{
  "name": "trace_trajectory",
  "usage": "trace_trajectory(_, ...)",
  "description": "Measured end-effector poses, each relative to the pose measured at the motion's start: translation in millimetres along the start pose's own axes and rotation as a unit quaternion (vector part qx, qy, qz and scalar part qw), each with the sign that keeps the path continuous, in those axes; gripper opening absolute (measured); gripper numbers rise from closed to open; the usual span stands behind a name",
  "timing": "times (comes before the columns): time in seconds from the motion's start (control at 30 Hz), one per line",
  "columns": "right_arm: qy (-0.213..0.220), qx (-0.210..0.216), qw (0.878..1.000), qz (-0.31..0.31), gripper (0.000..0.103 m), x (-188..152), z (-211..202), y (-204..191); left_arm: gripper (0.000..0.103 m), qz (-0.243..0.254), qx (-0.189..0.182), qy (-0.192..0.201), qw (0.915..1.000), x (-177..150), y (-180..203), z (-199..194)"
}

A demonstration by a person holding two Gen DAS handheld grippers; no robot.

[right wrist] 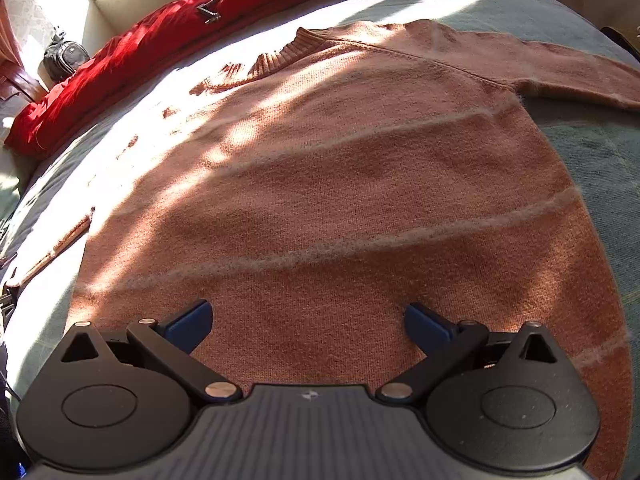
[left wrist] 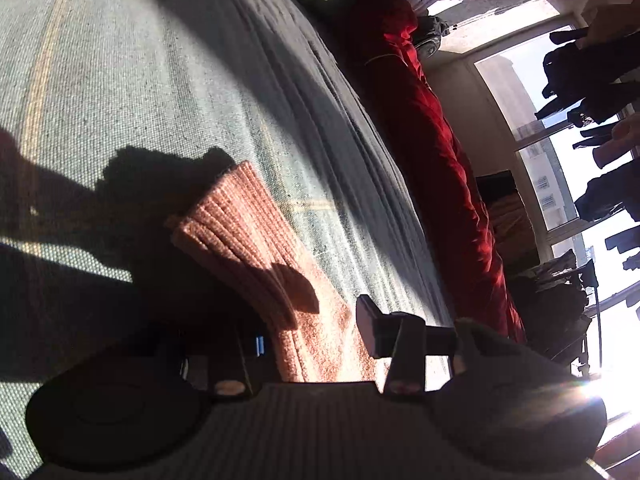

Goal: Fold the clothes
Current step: 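Roll the left gripper and grasp the ribbed sleeve cuff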

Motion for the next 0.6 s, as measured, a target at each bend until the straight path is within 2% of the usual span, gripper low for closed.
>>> trace_trajectory(0.07, 0.0, -0.001, 1.0, -0.002, 0.103, -1, 0, 0, 0.02, 0.014, 0.016, -0.006, 0.9998, -1, -4, -1)
trace_trajectory(0.13, 0.001, -0.001, 1.0, -0.003, 0.103, -1, 0, 0, 0.014, 0.03, 0.025, -0.012, 0.9992, -1, -7, -2)
trace_trajectory(0.37, 0.0, -0.009, 1.0, -0.015, 0.103, -3, 0, -2, 0.013, 0.094, 0.062, -0.009, 0.9936, -6, 6, -3)
trace_trajectory(0.6, 0.003, -0.01, 1.0, -0.019, 0.103, -6, -4, 0, 0.012, 0.108, 0.076, -0.009, 0.9912, -6, 12, -6)
Point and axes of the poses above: each gripper's, at about its wrist camera, not at the fingertips, and z roughly the way its jaws point, y to its right, x to its top, the point moved 9 cm from there along z, roughly the way its jaws point, and after that the axes turned 11 degrees about -x, right-handed, at the moved point
